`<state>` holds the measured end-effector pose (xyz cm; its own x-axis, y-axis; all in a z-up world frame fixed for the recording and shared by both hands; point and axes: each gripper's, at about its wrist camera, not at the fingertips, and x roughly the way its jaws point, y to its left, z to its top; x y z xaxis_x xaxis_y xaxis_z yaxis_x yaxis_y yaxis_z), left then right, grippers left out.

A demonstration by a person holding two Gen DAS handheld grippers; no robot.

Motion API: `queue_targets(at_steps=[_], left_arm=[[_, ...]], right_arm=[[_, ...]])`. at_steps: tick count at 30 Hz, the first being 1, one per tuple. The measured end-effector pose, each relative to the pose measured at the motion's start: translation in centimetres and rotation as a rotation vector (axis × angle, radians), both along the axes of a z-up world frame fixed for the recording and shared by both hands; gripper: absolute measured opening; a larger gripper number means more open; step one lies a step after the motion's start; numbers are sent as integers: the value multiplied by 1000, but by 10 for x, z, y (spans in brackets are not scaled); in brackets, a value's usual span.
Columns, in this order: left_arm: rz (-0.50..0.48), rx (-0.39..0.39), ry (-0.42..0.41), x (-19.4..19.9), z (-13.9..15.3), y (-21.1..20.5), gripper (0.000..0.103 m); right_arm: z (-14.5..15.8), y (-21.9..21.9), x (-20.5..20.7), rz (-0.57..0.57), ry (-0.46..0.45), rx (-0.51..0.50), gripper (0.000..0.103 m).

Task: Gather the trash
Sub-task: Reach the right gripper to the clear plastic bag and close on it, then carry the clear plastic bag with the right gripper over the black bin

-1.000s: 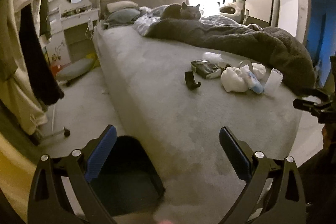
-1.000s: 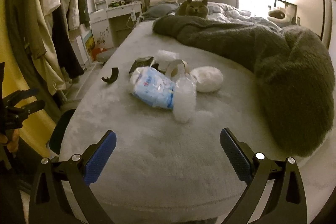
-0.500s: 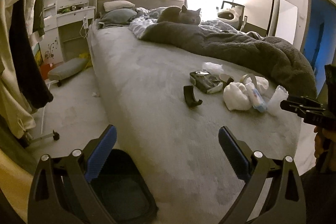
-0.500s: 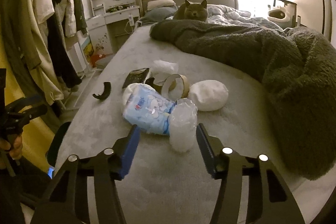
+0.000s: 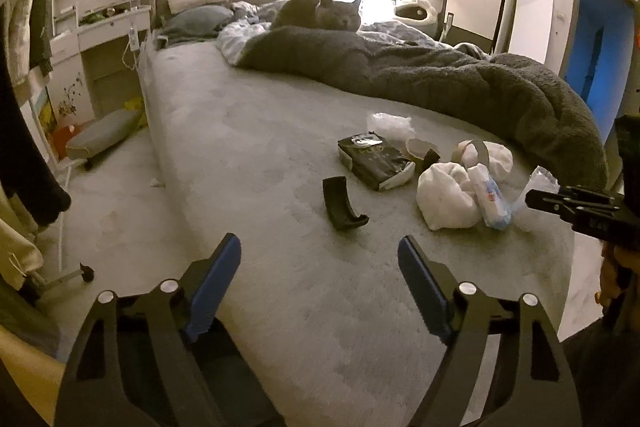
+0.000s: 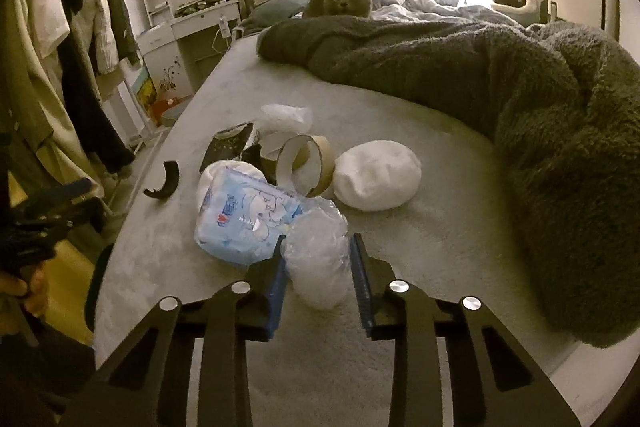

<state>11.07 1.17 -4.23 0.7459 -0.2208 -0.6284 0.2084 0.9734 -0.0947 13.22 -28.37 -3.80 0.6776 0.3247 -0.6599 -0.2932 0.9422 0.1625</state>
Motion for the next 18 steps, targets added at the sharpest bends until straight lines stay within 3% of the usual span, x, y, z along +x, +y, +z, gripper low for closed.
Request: queue_targets(at_steps=[6, 9, 18], left_arm=[[6, -26, 39, 22, -7, -9, 77], [25, -37, 67, 37, -15, -12, 67], [33, -53, 120, 62, -33, -18, 50]], right_arm=[[21, 0, -6, -34, -66, -29, 27], [30, 0, -8, -45, -113, -62, 27], [40, 25, 4, 56, -142, 19, 27]])
